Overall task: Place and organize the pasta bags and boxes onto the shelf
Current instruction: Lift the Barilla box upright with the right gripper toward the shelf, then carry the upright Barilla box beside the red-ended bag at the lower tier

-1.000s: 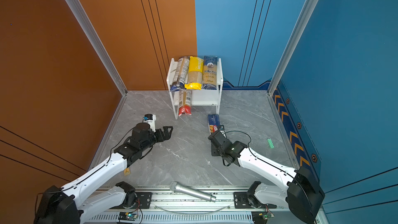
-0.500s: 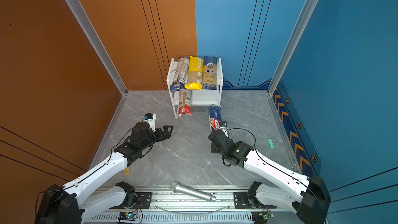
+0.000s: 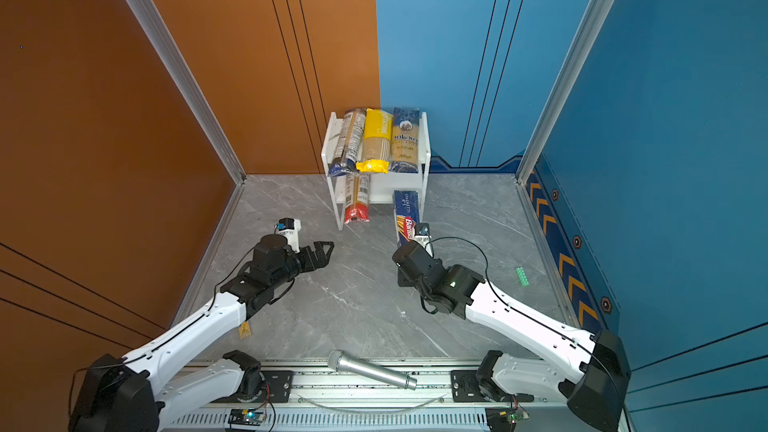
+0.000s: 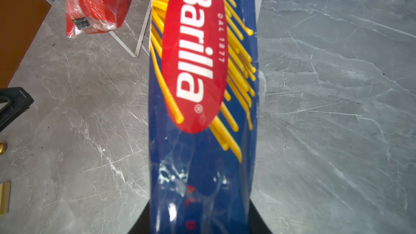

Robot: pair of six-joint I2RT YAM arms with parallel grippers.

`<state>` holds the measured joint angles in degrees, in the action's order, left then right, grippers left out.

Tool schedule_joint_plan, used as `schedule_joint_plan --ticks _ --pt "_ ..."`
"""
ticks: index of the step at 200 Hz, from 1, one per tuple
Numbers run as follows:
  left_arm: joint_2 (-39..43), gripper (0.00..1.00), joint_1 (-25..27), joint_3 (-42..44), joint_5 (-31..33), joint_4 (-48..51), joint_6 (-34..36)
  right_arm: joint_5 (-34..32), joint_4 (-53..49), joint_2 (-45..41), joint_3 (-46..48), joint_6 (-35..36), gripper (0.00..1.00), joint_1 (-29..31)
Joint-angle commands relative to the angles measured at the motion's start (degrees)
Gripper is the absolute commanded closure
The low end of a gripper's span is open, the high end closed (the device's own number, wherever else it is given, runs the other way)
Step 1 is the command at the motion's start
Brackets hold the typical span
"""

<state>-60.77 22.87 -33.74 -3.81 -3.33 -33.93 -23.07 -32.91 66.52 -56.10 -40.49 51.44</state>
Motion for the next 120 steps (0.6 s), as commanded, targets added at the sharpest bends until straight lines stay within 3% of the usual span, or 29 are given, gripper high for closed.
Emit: schedule_joint_plan --ticks 1,120 --pt "0.2 0.02 -0.5 1.2 -1.2 -1.0 0.4 -5.8 6.7 0.6 -5.1 1.6 1.00 0.2" --pt "1.1 0.02 -0.8 1.7 -1.4 -0.8 0.3 -1.1 11.1 8.8 -10.4 2.5 1.00 -5.6"
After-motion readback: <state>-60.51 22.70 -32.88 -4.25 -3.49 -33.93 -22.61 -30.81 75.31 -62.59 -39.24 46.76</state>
